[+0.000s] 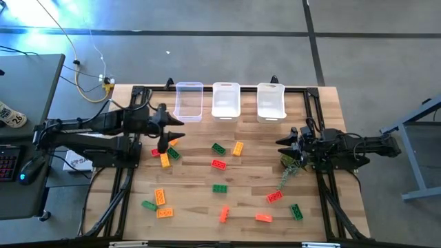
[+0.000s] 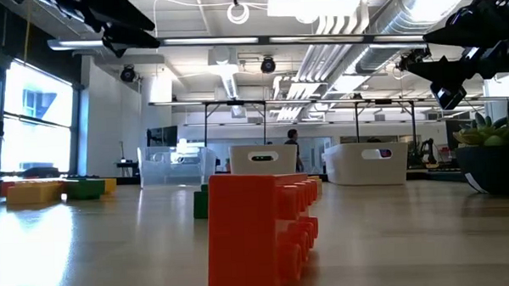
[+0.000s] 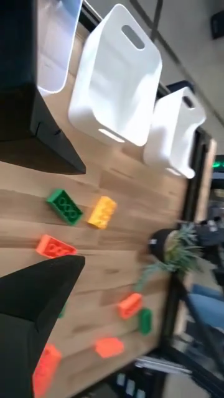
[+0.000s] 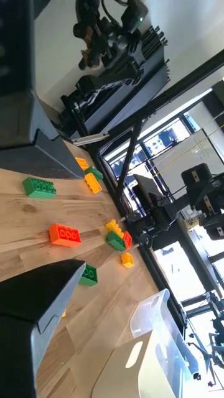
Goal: Sort & place blocks by color
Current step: Put the green game piece into the transparent bin
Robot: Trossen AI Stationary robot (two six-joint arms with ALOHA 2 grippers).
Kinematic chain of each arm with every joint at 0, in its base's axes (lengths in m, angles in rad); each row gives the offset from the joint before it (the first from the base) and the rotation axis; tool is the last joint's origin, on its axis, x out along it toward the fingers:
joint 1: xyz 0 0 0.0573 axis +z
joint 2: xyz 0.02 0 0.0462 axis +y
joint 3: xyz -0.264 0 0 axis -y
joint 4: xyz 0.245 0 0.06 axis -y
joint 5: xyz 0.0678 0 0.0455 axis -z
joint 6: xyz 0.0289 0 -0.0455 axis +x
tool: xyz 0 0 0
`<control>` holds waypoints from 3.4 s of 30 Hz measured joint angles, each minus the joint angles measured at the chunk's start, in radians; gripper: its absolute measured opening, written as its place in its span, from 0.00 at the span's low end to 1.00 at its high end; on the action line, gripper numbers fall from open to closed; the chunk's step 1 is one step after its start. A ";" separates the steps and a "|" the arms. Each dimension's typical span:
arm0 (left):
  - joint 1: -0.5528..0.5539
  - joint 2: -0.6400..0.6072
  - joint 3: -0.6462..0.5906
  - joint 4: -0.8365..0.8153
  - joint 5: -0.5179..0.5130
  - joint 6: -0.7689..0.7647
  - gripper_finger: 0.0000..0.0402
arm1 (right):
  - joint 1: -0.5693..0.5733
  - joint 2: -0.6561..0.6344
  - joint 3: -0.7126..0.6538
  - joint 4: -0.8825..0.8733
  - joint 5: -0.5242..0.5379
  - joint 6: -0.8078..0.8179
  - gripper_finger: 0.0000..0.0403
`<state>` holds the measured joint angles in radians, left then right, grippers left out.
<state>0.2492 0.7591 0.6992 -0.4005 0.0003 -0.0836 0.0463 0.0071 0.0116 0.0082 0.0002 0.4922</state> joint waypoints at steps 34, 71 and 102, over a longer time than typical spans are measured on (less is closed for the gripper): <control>-0.175 0.546 0.180 -0.498 -0.099 0.454 0.53 | 0.000 0.000 0.000 0.000 0.000 0.002 0.52; -0.192 0.867 0.180 -0.554 -0.159 0.488 0.53 | 0.000 0.000 0.000 0.000 0.000 0.000 0.52; -0.192 0.915 0.181 -0.556 -0.103 0.401 0.16 | 0.000 0.000 0.000 0.000 0.000 0.000 0.52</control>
<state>0.0574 1.6744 0.8799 -0.9569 -0.1024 0.3175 0.0463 0.0071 0.0113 0.0086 0.0002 0.4919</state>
